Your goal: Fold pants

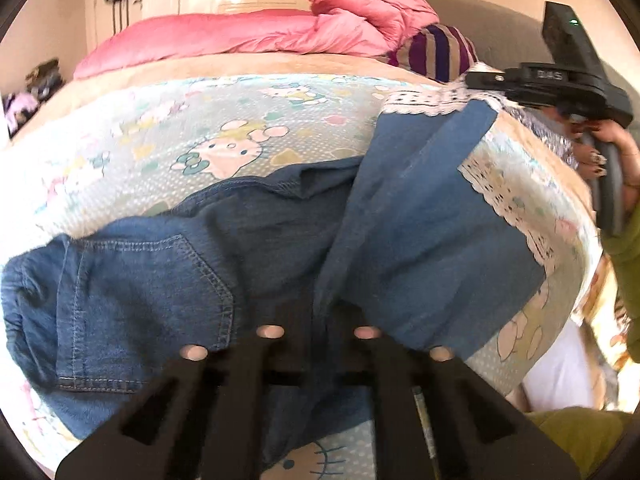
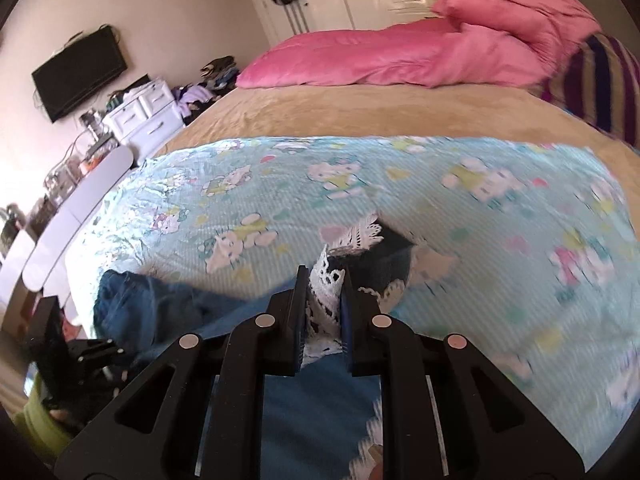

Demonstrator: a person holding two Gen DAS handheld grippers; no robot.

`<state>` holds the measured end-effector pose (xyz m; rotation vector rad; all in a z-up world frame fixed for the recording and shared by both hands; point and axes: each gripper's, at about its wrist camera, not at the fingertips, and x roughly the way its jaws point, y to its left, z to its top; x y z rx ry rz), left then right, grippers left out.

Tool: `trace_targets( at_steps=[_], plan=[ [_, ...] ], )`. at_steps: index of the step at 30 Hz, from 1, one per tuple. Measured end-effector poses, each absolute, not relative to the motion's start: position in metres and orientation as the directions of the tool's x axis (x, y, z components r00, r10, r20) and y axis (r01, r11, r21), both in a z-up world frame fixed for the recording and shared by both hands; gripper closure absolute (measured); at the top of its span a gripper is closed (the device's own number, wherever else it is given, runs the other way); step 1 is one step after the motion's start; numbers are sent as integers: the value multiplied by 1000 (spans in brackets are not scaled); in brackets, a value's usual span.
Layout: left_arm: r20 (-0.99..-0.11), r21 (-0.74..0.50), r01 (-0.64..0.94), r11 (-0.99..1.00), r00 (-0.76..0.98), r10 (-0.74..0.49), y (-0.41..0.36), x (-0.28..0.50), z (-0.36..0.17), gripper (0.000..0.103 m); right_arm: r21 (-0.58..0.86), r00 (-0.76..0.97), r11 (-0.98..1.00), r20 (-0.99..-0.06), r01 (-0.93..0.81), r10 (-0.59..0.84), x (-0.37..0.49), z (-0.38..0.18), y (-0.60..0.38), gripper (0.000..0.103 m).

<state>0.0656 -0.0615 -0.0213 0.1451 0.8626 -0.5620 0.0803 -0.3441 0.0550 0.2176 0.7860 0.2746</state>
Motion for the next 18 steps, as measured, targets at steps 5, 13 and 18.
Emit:
trace_targets(
  at_steps=[5, 13, 18],
  plan=[
    [-748, -28, 551, 834, 542, -383, -71, 54, -15, 99, 298, 664, 945, -681, -135, 310, 36, 47, -361, 94],
    [-784, 32, 569, 822, 524, -333, -81, 45, -23, 99, 281, 578, 951, -757, -132, 304, -10, 12, -371, 86],
    [-802, 47, 575, 817, 509, -312, -84, 43, -27, 99, 318, 532, 941, -781, -115, 328, -22, -7, -375, 72]
  ],
)
